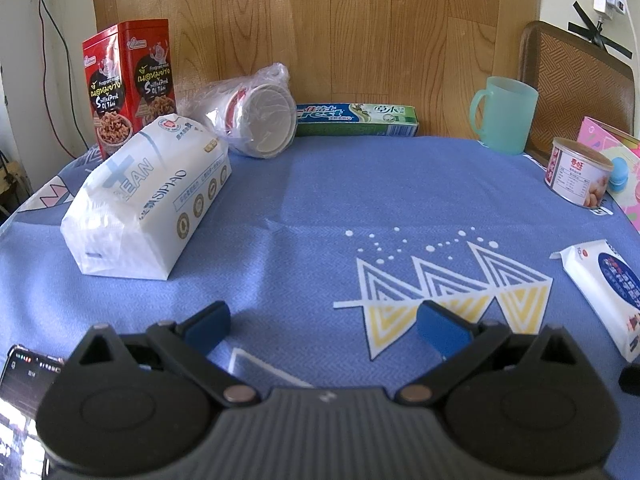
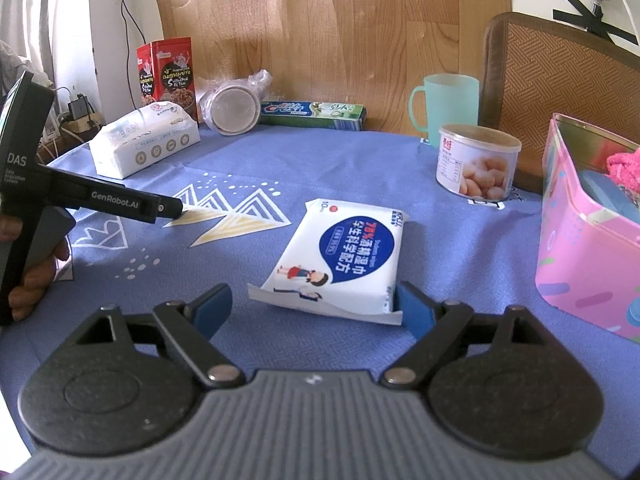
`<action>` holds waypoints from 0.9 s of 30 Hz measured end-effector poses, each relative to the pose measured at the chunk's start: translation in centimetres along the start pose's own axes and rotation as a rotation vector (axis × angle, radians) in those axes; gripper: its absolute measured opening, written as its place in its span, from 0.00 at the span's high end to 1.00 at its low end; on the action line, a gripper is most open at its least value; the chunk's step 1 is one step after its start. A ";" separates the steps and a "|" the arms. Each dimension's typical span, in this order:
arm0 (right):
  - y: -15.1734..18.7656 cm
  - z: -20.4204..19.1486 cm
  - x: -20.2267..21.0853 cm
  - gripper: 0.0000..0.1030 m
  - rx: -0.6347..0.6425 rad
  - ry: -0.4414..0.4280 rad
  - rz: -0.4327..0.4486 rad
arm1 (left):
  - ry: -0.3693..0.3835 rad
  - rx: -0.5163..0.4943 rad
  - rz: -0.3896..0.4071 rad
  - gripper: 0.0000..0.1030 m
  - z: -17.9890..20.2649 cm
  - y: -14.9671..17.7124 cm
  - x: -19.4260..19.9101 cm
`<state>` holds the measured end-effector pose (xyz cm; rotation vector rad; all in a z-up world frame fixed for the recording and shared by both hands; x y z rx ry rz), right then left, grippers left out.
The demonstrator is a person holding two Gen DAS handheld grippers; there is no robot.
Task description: Organize soft objects
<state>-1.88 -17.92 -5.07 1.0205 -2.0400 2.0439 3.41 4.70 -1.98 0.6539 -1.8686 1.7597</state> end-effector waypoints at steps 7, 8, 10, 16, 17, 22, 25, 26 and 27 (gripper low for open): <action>0.0 0.0 0.0 0.13 0.002 0.002 -0.001 | 0.000 0.000 0.000 0.00 0.0 0.0 0.0; 0.0 0.0 0.0 0.13 0.004 0.003 -0.002 | -0.001 0.000 0.000 0.00 0.0 0.0 0.0; 0.0 -0.1 0.0 0.14 0.010 0.008 -0.004 | -0.002 0.000 0.001 0.00 0.0 0.0 0.0; 0.0 -0.6 -0.1 0.25 0.054 0.050 0.000 | -0.011 0.000 -0.005 0.00 -0.1 -0.1 -0.1; 0.1 -0.6 0.0 0.25 0.053 0.050 0.000 | -0.018 0.011 -0.012 0.00 0.0 -0.2 0.0; 0.8 -0.3 1.4 0.24 0.014 0.000 0.003 | 0.064 0.082 -0.044 0.00 2.1 0.3 1.8; 1.1 0.4 2.1 0.24 -0.048 -0.048 0.009 | 0.297 0.174 -0.084 0.00 3.8 0.6 3.4; 1.1 0.5 2.2 0.24 -0.065 -0.058 0.011 | 0.367 0.193 -0.105 0.00 4.4 0.7 3.6; 1.1 0.6 2.2 0.24 -0.082 -0.067 0.012 | 0.424 0.207 -0.129 0.00 5.1 0.7 3.7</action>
Point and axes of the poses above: each gripper's, at about its wrist camera, not at the fingertips, and x roughly against the way its jaws point, z to its right, y to its underside, the point moved 3 cm from there along -x, roughly the way its jaws point, and after that the axes turned 1 degree about -y, right-handed, at the moved point
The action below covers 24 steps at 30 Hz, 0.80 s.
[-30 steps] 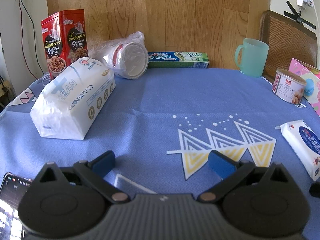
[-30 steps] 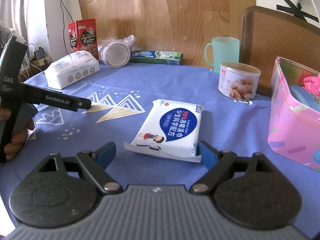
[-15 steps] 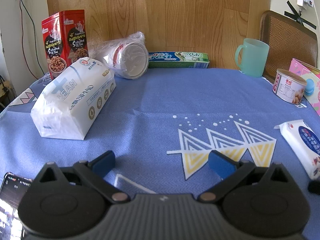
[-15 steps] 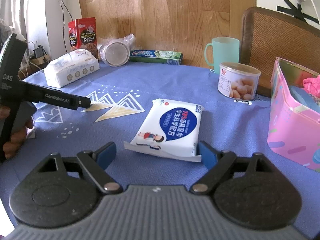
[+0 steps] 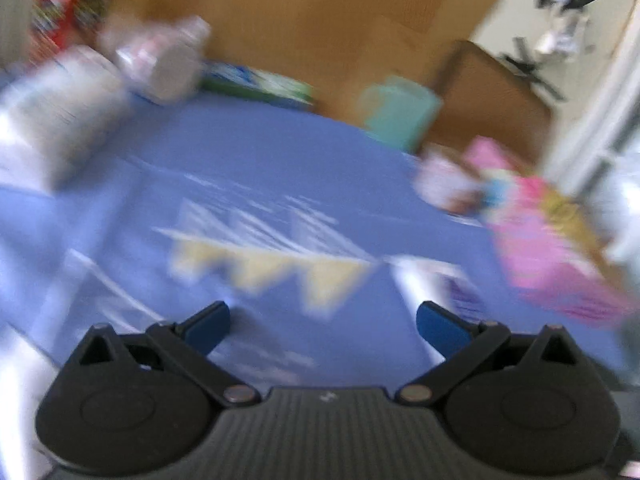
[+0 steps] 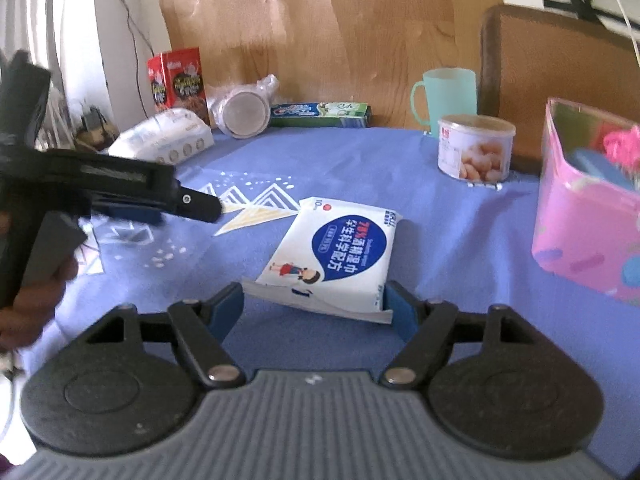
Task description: Organize soft objects
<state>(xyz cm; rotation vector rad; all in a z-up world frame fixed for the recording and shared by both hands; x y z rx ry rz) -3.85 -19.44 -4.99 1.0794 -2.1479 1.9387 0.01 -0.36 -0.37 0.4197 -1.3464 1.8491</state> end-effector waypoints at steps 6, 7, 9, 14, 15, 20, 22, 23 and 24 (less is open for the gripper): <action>-0.1 0.4 0.4 0.24 -0.091 -0.083 0.006 | 0.040 -0.029 -0.042 0.05 3.1 0.3 -1.5; -0.1 0.3 0.4 0.24 -0.087 -0.084 0.007 | 0.021 -0.053 -0.035 0.14 3.7 0.4 -1.8; 0.1 0.0 0.7 0.24 -0.071 -0.079 0.015 | 0.007 -0.103 -0.033 0.35 4.8 0.5 -2.1; 0.3 -0.3 1.4 0.25 -0.037 -0.051 0.053 | 0.069 -0.125 -0.058 0.61 6.7 0.5 -2.3; 0.2 0.0 1.6 0.25 -0.047 -0.052 0.065 | 0.063 -0.144 -0.050 0.61 7.3 0.5 -2.2; -0.9 1.1 3.9 0.25 -0.072 -0.018 0.163 | 0.104 -0.203 -0.004 0.62 10.6 -1.0 -1.2; -1.6 1.9 5.4 0.25 -0.076 0.017 0.218 | 0.131 -0.248 0.021 0.62 12.7 -1.9 -0.9; -1.9 2.4 6.1 0.25 -0.079 0.037 0.243 | 0.144 -0.273 0.033 0.61 13.9 -2.3 -0.9; -2.2 3.0 6.8 0.25 -0.081 0.063 0.269 | 0.159 -0.300 0.042 0.61 15.2 -2.7 -1.2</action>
Point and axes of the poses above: each gripper's, at about its wrist camera, not at the fingertips, and x roughly against the way its jaws point, z to its right, y to its underside, the point moved 3 cm from there along -x, roughly the way its jaws point, and after that the axes turned 1 degree about -y, right-handed, at the moved point
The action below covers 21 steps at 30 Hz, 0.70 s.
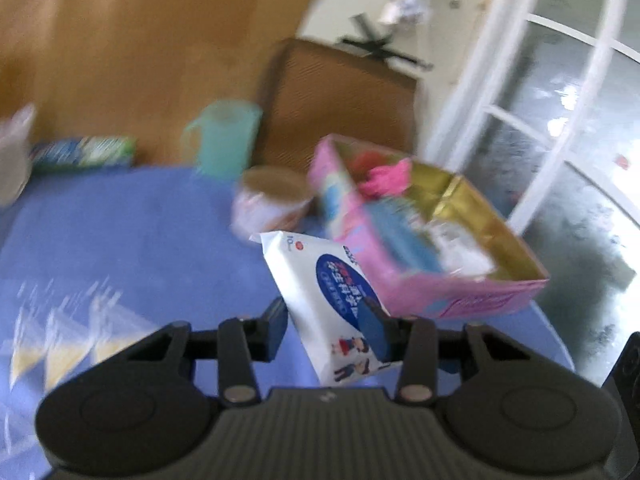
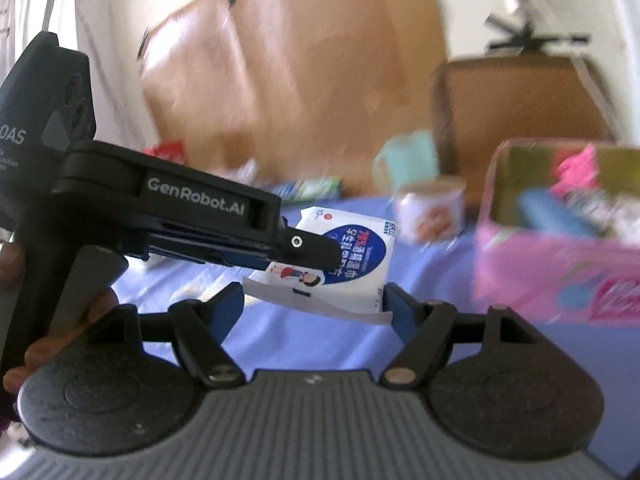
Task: Organize soft objects
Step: 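Carry the wet-wipe pack into the pink tin and open the right gripper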
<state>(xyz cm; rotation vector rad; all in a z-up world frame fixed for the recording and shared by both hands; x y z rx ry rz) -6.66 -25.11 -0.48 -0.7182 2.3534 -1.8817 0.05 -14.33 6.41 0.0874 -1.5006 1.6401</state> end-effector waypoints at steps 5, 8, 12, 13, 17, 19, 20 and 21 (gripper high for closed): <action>-2.0 3.9 2.0 0.25 0.019 0.172 0.099 | 0.087 -0.127 0.008 0.59 5.9 -3.4 -3.9; -3.2 6.8 2.1 0.24 0.023 0.285 0.139 | 0.084 -0.212 0.022 0.22 9.2 -4.8 -7.5; -3.7 11.6 -0.5 0.18 0.116 0.568 0.105 | -0.113 -0.267 0.043 0.13 10.8 -5.2 -10.9; -3.5 12.8 -0.7 0.20 0.091 0.592 0.076 | -0.105 -0.242 0.031 0.13 10.7 -5.1 -11.1; -2.7 14.3 2.0 0.21 -0.023 0.558 0.121 | -0.101 -0.207 0.024 0.10 9.3 -4.0 -10.4; -2.2 13.8 2.7 0.21 -0.020 0.569 0.124 | -0.134 -0.204 0.013 0.10 8.6 -3.9 -10.1; -2.1 13.7 3.1 0.21 -0.039 0.559 0.126 | -0.142 -0.196 0.008 0.10 8.3 -3.8 -9.9; -2.0 13.6 3.4 0.21 -0.061 0.549 0.131 | -0.147 -0.187 0.006 0.10 8.1 -3.8 -9.7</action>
Point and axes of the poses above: each gripper's, at about its wrist camera, not at the fingertips, and x roughly against the way its jaws point, z to its right, y to its underside, the point moved 3 cm from there along -x, roughly the way its jaws point, and after that the axes turned 1 degree about -y, right-handed, at the moved point
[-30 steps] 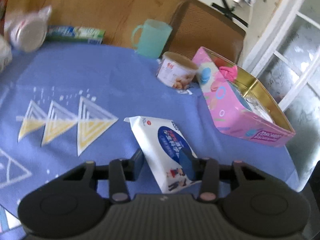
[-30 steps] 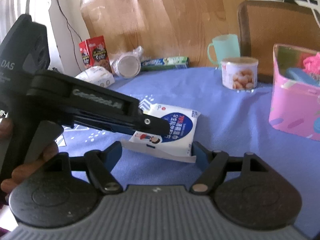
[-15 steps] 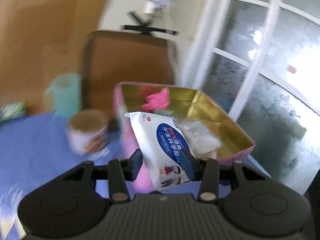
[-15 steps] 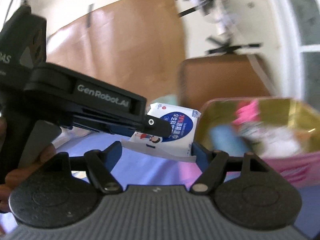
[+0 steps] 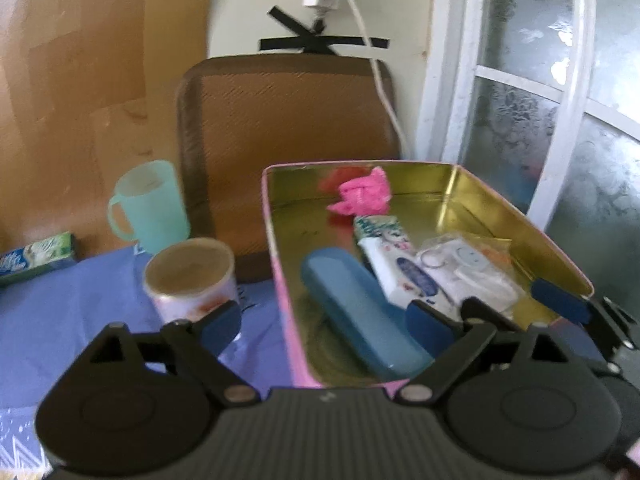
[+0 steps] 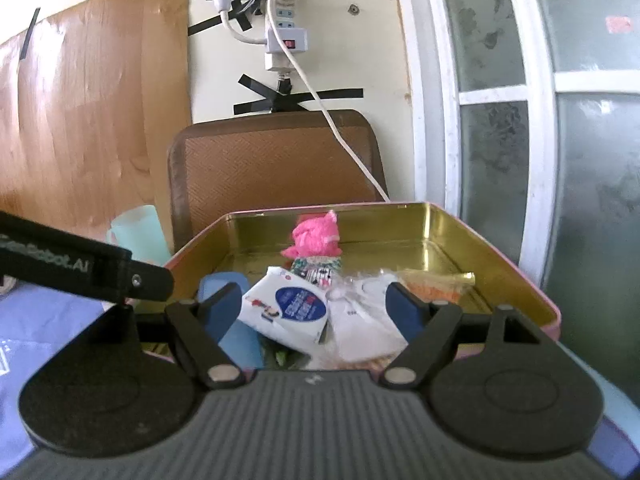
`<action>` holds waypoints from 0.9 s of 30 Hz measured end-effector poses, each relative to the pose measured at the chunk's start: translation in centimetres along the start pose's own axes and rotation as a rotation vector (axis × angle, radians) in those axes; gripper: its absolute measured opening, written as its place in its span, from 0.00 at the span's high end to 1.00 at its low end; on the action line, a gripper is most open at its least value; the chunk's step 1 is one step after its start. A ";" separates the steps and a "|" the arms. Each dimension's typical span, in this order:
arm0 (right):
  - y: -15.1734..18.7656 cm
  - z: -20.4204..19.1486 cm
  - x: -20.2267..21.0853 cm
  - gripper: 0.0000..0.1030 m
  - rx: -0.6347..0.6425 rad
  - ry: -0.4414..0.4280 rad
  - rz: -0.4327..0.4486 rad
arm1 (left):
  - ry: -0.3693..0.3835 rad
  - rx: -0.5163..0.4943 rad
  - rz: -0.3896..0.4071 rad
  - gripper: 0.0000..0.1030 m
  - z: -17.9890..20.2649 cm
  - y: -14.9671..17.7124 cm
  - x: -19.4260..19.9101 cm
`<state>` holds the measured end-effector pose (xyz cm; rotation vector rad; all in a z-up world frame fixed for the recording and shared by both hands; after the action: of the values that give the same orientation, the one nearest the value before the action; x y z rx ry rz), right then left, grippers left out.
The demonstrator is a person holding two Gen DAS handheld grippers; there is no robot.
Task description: Organize soft objects
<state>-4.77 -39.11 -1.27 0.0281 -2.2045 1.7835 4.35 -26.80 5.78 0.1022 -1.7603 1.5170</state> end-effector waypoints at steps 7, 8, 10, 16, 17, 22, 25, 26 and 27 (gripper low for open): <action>-0.2 -1.0 1.4 0.21 -0.050 0.006 -0.004 | -0.022 0.005 0.011 0.08 -0.7 1.2 2.2; -0.2 -1.0 1.8 0.21 -0.047 0.014 0.002 | -0.026 0.001 0.016 0.06 -0.8 1.4 2.7; -0.2 -1.0 2.2 0.20 -0.058 0.019 -0.003 | -0.029 0.000 0.028 0.03 -1.0 1.7 3.5; -0.8 -0.3 3.3 0.20 -0.179 -0.004 -0.030 | -0.032 -0.008 0.040 0.00 -1.7 2.7 5.7; -0.9 -0.3 3.6 0.20 -0.191 -0.007 -0.028 | -0.029 -0.012 0.041 0.00 -1.8 2.9 6.0; -1.5 -0.7 4.5 0.17 -0.276 -0.058 -0.044 | -0.023 -0.033 0.031 0.00 -2.2 4.0 6.9; -1.5 -1.1 4.5 0.16 -0.318 -0.089 -0.078 | -0.015 -0.024 0.023 0.00 -2.7 4.7 7.2; -1.5 -1.4 4.4 0.16 -0.324 -0.093 -0.089 | -0.008 -0.018 0.014 0.00 -3.0 4.9 7.2; -1.4 -1.6 4.4 0.16 -0.328 -0.097 -0.100 | -0.004 -0.010 0.006 0.00 -3.2 5.1 7.2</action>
<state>-8.30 -37.09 1.45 0.1524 -2.4900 1.3775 -1.70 -19.56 5.94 0.0954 -1.7721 1.5131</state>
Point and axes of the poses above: each gripper's, at about its wrist camera, not at the fingertips, and x roughly against the way its jaws point, z to its right, y to its underside, the point moved 3 cm from there along -x, roughly the way its jaws point, and after that the axes turned 1 degree about -y, right-handed, at the moved point
